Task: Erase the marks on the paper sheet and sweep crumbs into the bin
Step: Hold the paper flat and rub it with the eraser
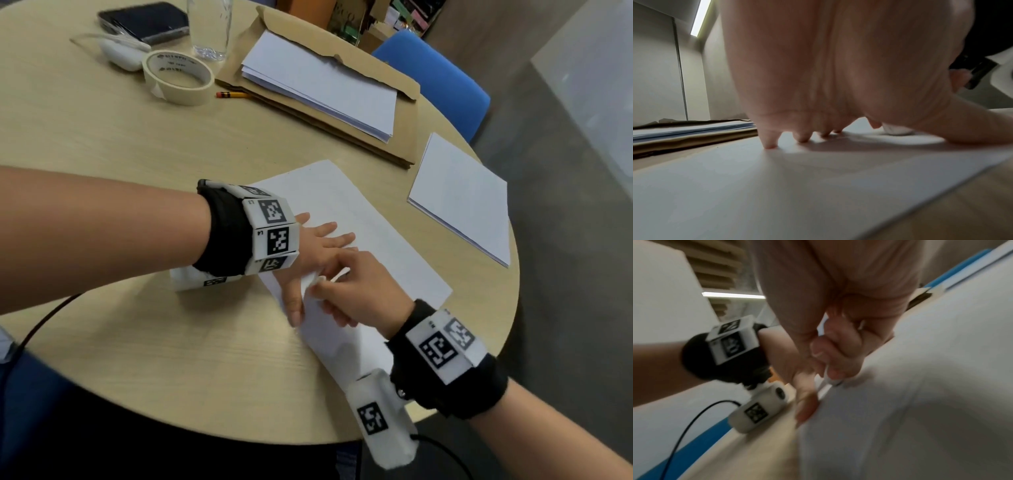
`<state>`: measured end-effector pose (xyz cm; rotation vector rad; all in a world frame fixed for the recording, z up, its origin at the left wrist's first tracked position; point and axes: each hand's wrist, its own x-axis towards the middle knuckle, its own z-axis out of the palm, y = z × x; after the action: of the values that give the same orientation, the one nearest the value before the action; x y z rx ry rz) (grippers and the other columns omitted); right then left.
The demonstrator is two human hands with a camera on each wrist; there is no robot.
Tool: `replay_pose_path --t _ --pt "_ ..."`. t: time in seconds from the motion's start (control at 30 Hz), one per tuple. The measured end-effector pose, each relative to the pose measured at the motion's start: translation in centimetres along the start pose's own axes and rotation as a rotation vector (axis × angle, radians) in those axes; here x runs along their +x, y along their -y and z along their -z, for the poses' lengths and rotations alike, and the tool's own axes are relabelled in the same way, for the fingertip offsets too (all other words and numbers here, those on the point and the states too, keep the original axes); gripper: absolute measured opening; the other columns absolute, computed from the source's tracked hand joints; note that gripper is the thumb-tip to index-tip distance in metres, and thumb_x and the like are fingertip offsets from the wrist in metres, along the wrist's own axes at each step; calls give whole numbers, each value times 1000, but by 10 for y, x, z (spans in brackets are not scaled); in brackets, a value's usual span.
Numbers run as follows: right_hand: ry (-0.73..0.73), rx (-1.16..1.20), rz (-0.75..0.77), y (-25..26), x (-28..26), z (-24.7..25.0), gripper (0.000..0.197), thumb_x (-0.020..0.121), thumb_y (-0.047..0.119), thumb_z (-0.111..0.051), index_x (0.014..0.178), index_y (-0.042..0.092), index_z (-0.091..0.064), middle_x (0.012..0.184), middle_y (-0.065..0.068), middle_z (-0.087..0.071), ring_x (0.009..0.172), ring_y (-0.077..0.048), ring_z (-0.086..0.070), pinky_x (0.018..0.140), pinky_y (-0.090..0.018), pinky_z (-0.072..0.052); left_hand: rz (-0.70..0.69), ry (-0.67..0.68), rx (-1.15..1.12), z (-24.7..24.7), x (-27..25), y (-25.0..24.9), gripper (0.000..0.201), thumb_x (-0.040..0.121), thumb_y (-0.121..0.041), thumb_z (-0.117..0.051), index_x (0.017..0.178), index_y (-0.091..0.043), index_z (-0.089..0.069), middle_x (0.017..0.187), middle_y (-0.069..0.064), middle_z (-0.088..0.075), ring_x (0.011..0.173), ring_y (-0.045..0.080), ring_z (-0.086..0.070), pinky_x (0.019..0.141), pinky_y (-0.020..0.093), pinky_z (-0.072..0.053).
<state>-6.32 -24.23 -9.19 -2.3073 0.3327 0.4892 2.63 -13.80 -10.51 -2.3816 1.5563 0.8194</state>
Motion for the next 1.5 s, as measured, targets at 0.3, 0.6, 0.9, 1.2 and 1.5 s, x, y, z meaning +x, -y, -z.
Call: replay_pose_path --t 0.3,0.6,0.9,1.2,1.5 --pt "-186 -2 -132 -23 6 37 8 76 8 -64 80 6 -58 55 -6 -61 35 -12 -47 35 -20 -35 -37 58 -115 17 2 17 82 90 -48 -52 147 -40 7 157 -9 20 146 14 13 118 43 2" --pt "54 -74 72 -4 -4 7 7 82 13 -60 86 8 -57 54 -1 -61 33 -6 -47 36 -13 -35 -45 102 8 21 7 18 115 74 -45 -73 146 -37 15 154 -1 29 145 20 19 118 49 0" --pt "89 -155 164 -1 -12 8 12 83 12 -57 76 22 -54 48 8 -59 31 -3 -47 39 -10 -36 -15 106 80 20 8 14 126 65 -48 -78 146 -35 18 152 -1 33 144 21 21 118 50 1" --pt "-8 -216 203 -2 4 23 15 83 14 -59 75 25 -52 48 9 -59 33 -3 -49 41 -9 -37 -12 100 61 21 6 14 121 67 -45 -78 149 -32 10 153 0 32 144 22 21 118 50 0" --pt "116 -230 212 0 -1 23 17 83 14 -62 80 28 -54 51 10 -59 35 -4 -49 41 -10 -36 -10 121 80 21 8 14 129 65 -47 -79 145 -33 21 152 -1 34 144 21 22 118 52 0"
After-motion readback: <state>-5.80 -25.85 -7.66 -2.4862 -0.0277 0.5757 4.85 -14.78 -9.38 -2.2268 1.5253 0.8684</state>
